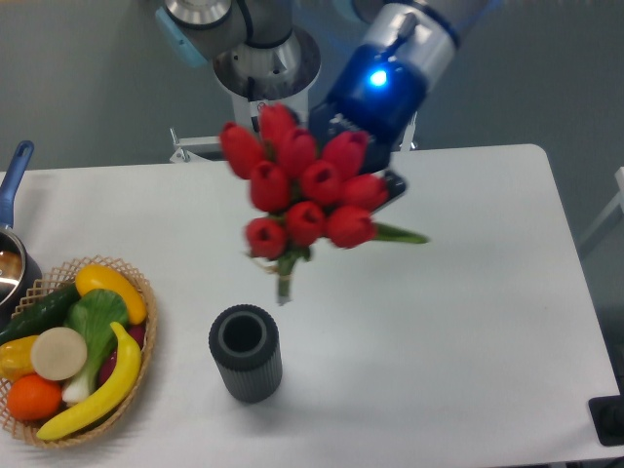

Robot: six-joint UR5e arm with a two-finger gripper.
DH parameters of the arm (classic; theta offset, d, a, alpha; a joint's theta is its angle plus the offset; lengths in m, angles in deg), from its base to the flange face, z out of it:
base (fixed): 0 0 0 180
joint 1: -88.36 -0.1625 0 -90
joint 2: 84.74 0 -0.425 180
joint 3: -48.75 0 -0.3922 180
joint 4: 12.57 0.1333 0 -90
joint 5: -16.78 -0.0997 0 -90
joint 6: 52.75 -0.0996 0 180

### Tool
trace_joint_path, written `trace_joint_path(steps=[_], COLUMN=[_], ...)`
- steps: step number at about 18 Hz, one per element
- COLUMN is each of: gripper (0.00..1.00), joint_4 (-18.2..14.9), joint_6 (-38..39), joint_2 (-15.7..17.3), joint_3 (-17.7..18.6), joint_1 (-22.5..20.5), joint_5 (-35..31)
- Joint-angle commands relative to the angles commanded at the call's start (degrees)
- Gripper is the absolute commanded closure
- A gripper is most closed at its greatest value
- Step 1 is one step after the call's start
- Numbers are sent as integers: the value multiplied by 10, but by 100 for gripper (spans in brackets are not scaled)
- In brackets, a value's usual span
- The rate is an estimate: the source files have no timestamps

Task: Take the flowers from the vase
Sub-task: 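Carry the held tulips up and away from the vase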

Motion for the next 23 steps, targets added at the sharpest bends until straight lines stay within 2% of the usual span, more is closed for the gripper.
trace_joint_path(steps=[10, 17, 23], gripper=[59, 59, 59], joint_4=[-2, -2, -2], joint_6=[-133, -157, -159], joint_2=[-3, -2, 2], joint_3=[32, 63, 76], joint_1=[-48, -66, -67], joint_5=[2, -2, -7])
